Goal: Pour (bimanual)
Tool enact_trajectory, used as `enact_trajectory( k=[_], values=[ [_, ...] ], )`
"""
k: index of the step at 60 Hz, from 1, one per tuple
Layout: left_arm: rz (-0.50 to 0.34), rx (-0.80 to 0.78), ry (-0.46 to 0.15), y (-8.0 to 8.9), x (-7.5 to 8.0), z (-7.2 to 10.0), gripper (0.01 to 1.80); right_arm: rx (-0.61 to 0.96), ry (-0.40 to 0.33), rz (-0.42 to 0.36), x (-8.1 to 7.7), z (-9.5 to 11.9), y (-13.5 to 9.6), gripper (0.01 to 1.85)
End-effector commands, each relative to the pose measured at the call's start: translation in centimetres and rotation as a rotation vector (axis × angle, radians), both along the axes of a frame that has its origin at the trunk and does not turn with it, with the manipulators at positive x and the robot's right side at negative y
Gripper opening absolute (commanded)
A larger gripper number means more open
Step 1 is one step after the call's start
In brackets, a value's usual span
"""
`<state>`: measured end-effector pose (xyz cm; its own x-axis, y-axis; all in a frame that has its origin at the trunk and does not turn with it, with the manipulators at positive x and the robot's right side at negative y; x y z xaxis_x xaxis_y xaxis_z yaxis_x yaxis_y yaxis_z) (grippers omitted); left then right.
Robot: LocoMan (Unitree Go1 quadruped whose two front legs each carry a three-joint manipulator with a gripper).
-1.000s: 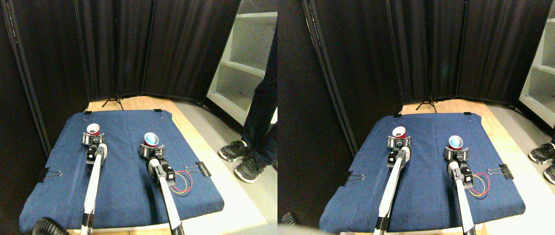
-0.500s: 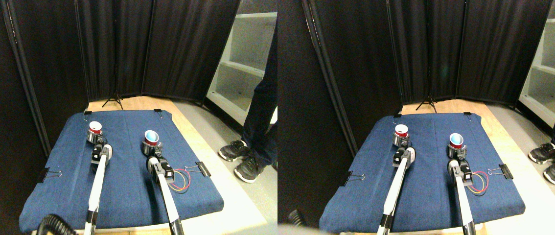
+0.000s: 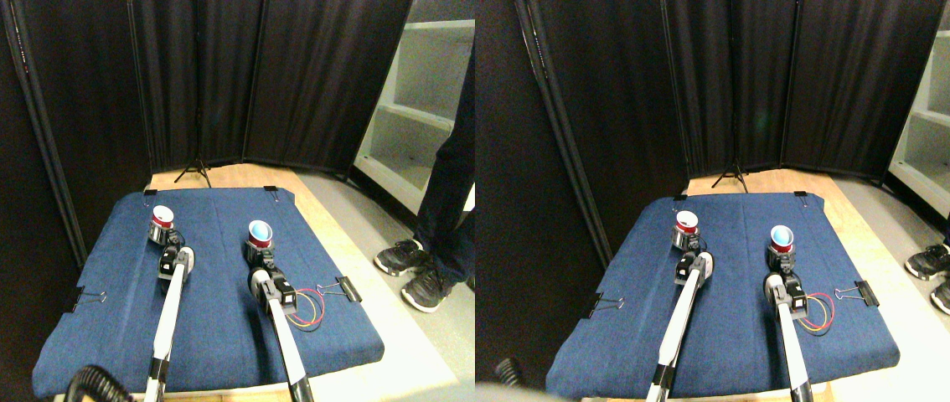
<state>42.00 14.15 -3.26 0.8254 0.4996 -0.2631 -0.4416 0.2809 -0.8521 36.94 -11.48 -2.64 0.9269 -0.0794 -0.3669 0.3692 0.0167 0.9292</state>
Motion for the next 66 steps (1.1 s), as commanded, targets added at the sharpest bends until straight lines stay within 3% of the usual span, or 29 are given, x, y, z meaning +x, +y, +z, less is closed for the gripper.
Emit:
enact_trajectory(
  k=[1, 14, 22, 66],
  values=[
    [-0.052, 0.028, 0.047, -0.4, -0.4, 0.1, 0.33, -0.012, -0.023, 0.007, -0.1, 0.5, -0.2, 0.33],
    [-0.233, 0.034, 0.081, -1.1, -1.3, 2.9, 0.33, -0.016, -0.046, 0.024, -0.2, 2.1, -0.6, 0.33],
    [-0.302, -0.02, 0.098, -1.8, -2.0, 4.6, 0.33, -0.036, -0.053, 0.038, 0.0, 3.4, -0.6, 0.33],
    [-0.435, -0.085, 0.12, -3.3, -4.3, 8.6, 0.33, -0.15, -0.115, 0.186, 2.2, 9.3, 0.8, 0.33]
  ],
)
